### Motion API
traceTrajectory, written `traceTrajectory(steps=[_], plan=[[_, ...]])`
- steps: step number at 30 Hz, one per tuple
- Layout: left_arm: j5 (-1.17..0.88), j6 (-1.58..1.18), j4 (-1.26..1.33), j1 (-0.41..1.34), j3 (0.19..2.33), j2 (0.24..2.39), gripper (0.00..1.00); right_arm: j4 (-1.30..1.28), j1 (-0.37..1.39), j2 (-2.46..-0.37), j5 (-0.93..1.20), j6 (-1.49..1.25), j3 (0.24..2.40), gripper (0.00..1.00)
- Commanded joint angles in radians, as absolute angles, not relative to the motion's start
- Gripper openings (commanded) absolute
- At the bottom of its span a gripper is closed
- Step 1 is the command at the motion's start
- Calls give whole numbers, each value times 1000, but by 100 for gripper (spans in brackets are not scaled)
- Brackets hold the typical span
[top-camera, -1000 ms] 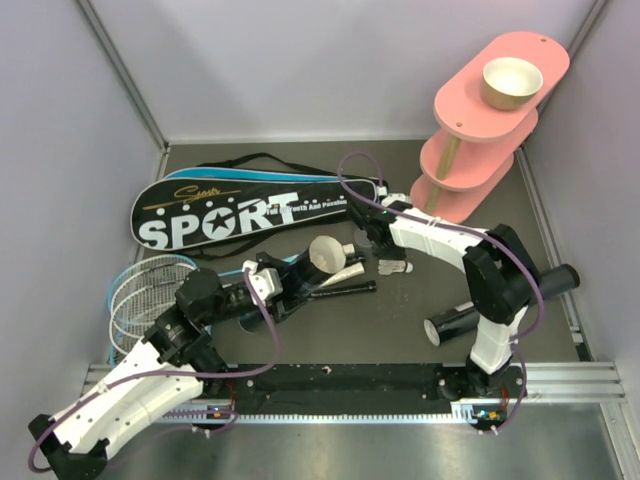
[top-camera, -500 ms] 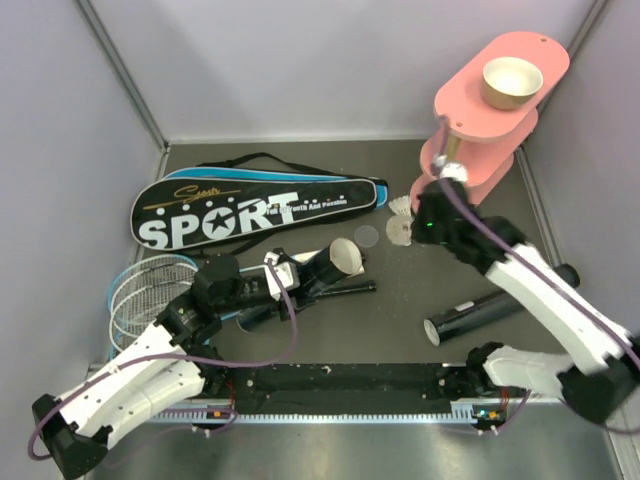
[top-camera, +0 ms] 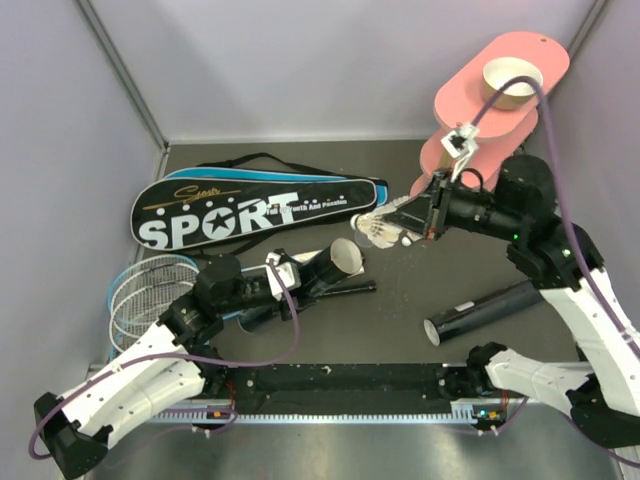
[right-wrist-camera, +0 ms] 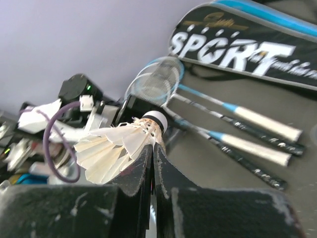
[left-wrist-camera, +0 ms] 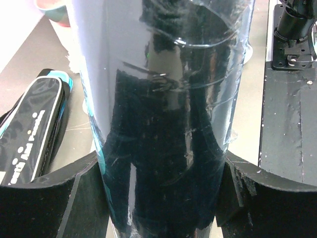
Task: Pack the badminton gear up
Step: Place the shuttlecock at the shuttle tube.
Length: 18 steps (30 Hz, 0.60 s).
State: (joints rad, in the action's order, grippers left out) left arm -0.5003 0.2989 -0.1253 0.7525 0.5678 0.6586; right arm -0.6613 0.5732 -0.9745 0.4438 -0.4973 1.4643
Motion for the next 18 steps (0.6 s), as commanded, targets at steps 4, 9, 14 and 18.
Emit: traceTrajectory(steps=[4,9,14,18], plan=[[-515,287,-38,752,578,623,20,-561,571,-1015,776,-578,1391,0],[-520,284,-35,752,580,617,20,-566,572,-1019,799,-571,1358,0],[-525,284,-40,752,583,620,19,-607,586,-1023,778,-545,1382,0],[-535,287,-38,753,580,618,18,-689,635,-1052,683,-496,1434,0]])
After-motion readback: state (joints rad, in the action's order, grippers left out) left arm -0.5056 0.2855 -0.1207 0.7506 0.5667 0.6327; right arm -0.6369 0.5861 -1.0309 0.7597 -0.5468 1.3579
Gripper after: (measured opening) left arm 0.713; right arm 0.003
